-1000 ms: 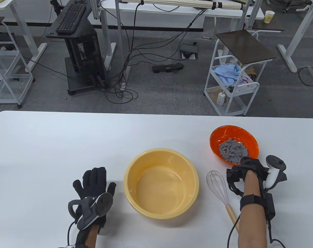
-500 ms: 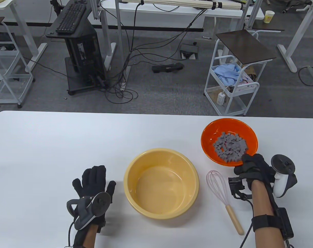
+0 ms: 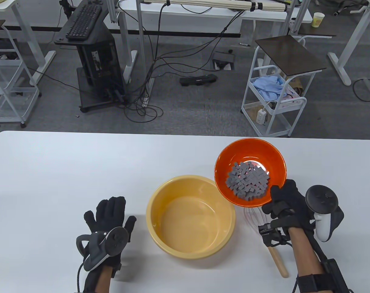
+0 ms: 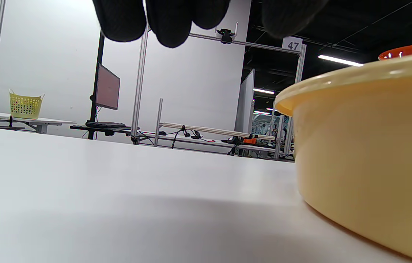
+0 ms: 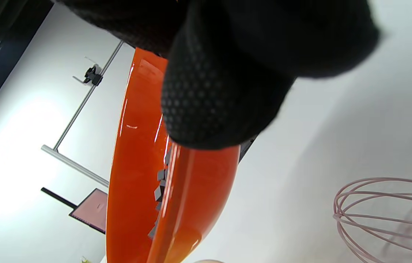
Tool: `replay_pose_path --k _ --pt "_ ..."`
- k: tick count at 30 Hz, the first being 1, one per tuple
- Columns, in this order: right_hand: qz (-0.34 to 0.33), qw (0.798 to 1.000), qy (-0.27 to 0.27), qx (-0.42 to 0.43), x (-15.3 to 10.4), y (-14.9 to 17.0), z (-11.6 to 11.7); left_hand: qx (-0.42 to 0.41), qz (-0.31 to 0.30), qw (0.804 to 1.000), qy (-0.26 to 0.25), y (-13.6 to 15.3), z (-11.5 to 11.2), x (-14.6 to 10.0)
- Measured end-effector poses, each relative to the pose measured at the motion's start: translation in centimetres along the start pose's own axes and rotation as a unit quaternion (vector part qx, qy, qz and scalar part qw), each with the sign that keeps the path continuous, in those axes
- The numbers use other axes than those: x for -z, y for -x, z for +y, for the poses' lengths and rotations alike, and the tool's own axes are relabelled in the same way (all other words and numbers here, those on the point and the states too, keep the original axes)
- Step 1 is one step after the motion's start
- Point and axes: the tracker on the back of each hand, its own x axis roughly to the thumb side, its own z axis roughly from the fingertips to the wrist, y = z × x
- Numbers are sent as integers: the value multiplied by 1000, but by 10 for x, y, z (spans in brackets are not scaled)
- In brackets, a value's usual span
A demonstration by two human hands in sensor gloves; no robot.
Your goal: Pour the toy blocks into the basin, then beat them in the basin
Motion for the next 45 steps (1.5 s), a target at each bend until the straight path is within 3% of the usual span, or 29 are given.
replay_pose_path --k 10,30,45 --pt "-85 993 25 -84 -16 -20 20 -2 -7 1000 29 -1 -1 2" --pt "-200 958 70 -192 -35 -33 43 -7 5 1000 24 1 0 2" --pt "-356 879 133 -289 -61 -59 51 -8 5 1000 11 1 0 2"
